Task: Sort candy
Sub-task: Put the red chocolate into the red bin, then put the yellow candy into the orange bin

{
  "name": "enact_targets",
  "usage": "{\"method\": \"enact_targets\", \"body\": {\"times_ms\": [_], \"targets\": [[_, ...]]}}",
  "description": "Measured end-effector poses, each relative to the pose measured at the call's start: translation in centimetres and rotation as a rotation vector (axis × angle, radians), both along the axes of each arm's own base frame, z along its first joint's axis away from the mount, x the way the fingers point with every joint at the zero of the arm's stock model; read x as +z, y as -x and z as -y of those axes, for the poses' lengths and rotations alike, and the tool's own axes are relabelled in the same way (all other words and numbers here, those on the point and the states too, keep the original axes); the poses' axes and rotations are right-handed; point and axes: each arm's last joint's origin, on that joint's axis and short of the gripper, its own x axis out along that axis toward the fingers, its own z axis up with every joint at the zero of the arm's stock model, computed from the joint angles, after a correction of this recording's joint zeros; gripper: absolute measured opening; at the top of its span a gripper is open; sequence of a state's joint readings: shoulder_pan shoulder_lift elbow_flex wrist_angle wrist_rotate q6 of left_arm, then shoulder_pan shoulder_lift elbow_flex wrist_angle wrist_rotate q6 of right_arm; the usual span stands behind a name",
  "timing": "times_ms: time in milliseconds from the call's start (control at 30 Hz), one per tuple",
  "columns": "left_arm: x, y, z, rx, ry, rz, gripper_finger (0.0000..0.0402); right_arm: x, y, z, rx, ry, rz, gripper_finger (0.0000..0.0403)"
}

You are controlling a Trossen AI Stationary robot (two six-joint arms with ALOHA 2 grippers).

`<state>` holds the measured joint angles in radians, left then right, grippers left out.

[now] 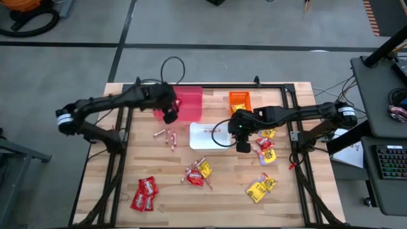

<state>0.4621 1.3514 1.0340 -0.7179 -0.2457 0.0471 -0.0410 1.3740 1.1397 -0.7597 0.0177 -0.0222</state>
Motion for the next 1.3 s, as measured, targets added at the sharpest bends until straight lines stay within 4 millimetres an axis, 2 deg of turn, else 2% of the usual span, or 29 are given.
{"method": "enact_targets", "body": {"times_ms": [200, 300, 433, 767, 1100, 1300], "targets": [[-3.8, 0.3, -5.1, 0.018, 0.099, -0.089, 0.0000, 0.0, 0.1, 0.0, -0.021, -0.011, 0.003, 0.0105], [-5.4, 0.9, -6.7, 0.063, 0.142, -0.148, 0.0000, 0.0, 0.1, 0.0, -0.022, -0.011, 0.002, 0.0105], [-6.5, 1.0, -8.0, 0.081, 0.141, -0.173, 0.0000, 0.0, 0.1, 0.0, -0.022, -0.011, 0.003, 0.0105], [-7.1, 1.1, -8.6, 0.137, 0.026, -0.283, 0.0007, 0.0, 0.0, 0.0, -0.024, -0.012, 0.012, 0.0105], [-7.0, 1.4, -8.2, 0.152, 0.053, -0.294, 0.0070, 0.0, 0.0, 0.0, -0.030, -0.015, 0.015, 0.0105], [-5.5, 1.3, -6.9, 0.167, 0.113, -0.181, 0.0093, 0.4, -0.6, 0.1, -0.002, 0.015, 0.092, 0.0105]]}}
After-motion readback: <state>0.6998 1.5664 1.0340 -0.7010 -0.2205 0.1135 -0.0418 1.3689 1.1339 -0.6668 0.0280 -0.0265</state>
